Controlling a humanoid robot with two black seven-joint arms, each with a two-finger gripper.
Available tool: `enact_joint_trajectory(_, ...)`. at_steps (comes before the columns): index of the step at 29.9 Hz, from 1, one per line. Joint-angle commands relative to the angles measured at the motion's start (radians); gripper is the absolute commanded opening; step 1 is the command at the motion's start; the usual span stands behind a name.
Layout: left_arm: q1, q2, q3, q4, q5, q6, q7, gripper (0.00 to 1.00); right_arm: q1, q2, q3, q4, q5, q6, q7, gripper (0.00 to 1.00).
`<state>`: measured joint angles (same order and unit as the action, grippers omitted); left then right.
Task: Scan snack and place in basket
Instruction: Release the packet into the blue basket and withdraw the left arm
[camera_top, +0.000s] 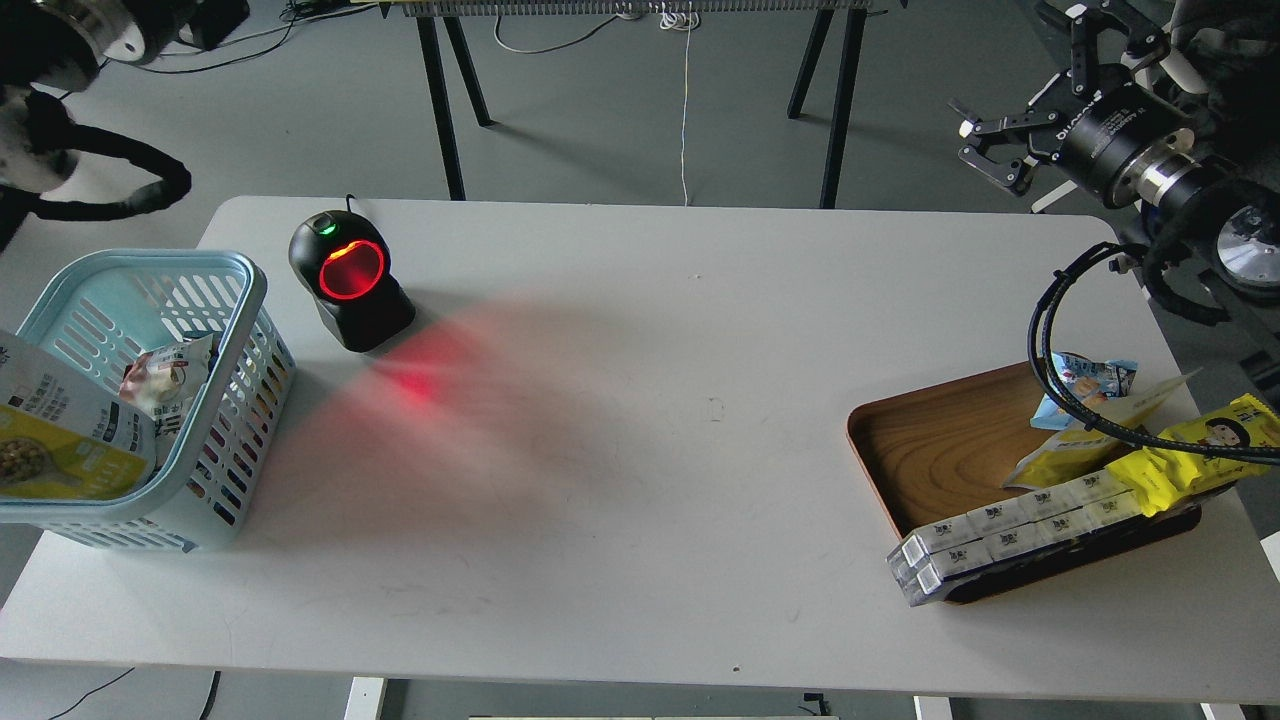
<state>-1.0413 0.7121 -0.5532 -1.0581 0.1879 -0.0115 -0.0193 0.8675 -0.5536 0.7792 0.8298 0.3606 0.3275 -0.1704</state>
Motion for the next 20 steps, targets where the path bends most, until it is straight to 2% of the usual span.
enact_joint_trajectory(1, 0.073, -0.08, -0.037, 0.012, -0.085, 0.001, -0.001, 0.99, -0.034, -0.003, 0.038, 0.003, 0.001, 0.004, 0.0, 0.99)
enact_joint_trajectory(4, 0.174, -0.17, -0.164, 0.05, -0.09, -0.002, 0.012, 0.99, -0.074, -0.005, 0.081, 0.021, 0.001, 0.007, 0.0, 0.99)
enact_joint_trajectory(8, 0.225, -0.269, -0.27, 0.069, -0.09, -0.002, 0.055, 0.99, -0.117, -0.003, 0.114, 0.075, 0.001, 0.007, 0.0, 0.99)
enact_joint_trajectory(20, 0.228, -0.295, -0.283, 0.07, -0.091, -0.001, 0.056, 0.99, -0.145, 0.004, 0.129, 0.097, 0.001, 0.007, 0.002, 0.99)
